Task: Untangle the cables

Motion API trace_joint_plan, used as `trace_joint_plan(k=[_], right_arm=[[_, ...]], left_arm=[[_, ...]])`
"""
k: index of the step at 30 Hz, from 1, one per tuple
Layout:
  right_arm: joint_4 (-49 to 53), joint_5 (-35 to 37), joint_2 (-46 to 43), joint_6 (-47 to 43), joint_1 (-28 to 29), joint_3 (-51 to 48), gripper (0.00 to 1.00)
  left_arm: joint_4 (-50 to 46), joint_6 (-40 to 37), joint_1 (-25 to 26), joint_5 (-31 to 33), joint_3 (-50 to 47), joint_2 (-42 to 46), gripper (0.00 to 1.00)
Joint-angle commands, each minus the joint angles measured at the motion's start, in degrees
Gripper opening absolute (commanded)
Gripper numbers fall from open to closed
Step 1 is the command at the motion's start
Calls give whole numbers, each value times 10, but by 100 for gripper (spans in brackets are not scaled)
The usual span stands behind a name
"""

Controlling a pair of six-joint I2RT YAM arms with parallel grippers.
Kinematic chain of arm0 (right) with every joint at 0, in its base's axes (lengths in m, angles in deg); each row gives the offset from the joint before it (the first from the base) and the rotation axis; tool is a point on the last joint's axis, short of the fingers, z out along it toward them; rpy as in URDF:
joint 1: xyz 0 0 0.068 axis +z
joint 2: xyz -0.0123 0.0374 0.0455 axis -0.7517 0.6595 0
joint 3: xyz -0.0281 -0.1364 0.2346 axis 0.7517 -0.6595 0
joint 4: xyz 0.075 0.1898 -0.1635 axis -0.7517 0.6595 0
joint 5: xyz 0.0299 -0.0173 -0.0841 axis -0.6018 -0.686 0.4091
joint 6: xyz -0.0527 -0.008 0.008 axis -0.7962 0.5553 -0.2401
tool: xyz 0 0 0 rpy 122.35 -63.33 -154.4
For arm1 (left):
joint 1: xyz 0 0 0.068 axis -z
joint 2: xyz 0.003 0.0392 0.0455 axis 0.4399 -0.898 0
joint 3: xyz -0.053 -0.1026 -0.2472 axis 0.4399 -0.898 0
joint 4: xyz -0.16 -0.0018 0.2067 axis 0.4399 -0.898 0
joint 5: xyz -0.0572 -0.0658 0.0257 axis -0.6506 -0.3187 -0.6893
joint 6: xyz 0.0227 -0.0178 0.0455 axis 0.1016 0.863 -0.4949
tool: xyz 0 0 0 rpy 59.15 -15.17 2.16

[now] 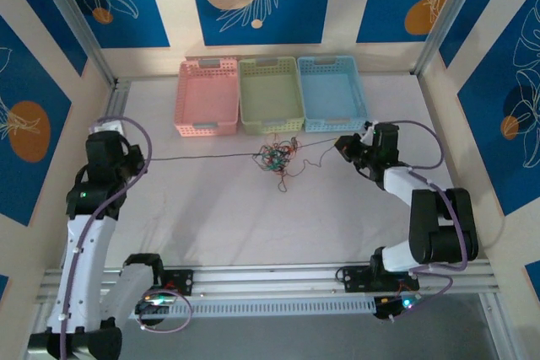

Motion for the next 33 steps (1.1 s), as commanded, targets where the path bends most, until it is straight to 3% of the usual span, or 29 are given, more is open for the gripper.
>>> trace_joint_plan(k=[1,13,19,26,33], right_arm=[[30,96,-31,10,-26,-12,0],[108,181,-82,-19,-64,-16,0],[110,180,-79,-32,-64,-12,0],[77,145,-63,-58,-36,1,0],[82,162,-66,-86,-6,15,0]], left_arm=[[8,5,-35,80,-5,24,0],[7,13,-72,102,-5,30,0],[13,14,-76,70,-7,24,0],[47,10,-76,-58,-17,31,0],[92,36,-70,-226,-8,30,0]])
